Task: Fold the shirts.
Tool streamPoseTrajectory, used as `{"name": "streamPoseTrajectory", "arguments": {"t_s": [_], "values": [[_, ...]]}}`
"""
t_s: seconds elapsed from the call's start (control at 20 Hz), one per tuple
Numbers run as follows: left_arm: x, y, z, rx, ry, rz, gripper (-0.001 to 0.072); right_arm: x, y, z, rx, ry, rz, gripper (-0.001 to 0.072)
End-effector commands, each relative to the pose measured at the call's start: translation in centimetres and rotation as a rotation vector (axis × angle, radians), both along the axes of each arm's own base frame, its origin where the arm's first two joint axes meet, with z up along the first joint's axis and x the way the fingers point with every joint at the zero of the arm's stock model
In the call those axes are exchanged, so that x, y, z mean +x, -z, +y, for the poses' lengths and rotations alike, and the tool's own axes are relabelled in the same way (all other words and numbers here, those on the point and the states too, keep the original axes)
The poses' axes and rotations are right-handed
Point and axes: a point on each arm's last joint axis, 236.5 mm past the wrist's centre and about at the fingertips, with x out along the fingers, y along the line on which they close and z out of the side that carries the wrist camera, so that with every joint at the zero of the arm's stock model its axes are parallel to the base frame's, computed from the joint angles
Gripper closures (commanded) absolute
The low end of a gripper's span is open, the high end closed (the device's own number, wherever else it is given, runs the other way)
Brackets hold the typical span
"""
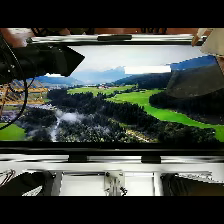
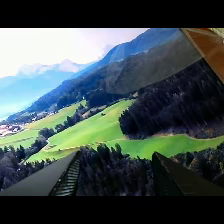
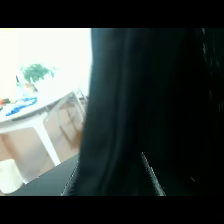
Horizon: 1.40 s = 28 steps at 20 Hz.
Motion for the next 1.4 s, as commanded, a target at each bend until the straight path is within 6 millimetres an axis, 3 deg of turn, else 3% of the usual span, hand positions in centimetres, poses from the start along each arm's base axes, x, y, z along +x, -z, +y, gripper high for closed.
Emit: {"name": "streamPoseTrajectory", "arguments": {"t_s": [0.0,0.15,0.2,0.25,0.5,0.75,0.85,1.25,1.35], "values": [[0.0,0.0,0.0,0.011,0.005,-0.01,0.0179,-0.4,-0.8,2.1,0.058,-0.005,-0.024,0.025],[0.1,0.0,0.0,0.013,0.004,-0.011,0.0178,-0.3,0.1,5.3,0.195,-0.027,-0.006,0.0249],[0.1,0.1,0.0,0.013,0.004,-0.009,0.0179,-0.1,0.1,6.5,0.226,-0.042,0.022,0.0185],[0.1,0.1,0.0,0.014,0.004,-0.009,0.0179,0.0,0.1,7.8,0.252,-0.055,0.048,0.005],[0.4,0.6,0.5,0.063,0.003,-0.028,0.0179,0.7,0.9,14.1,0.414,-0.133,0.051,0.005],[1.0,3.5,2.0,0.212,-0.011,0.002,0.0178,3.3,5.6,19.9,0.693,-0.285,0.054,0.0051],[1.4,4.0,2.3,0.235,-0.022,0.004,0.0178,3.5,7.0,21.8,0.776,-0.314,0.08,0.005],[1.9,4.6,2.2,0.257,-0.02,0.007,0.0178,2.7,9.1,29.1,0.915,-0.427,0.312,0.0051],[1.9,4.9,2.2,0.297,0.003,-0.012,0.0178,3.3,9.8,30.9,0.96,-0.496,0.349,0.0051]]}}
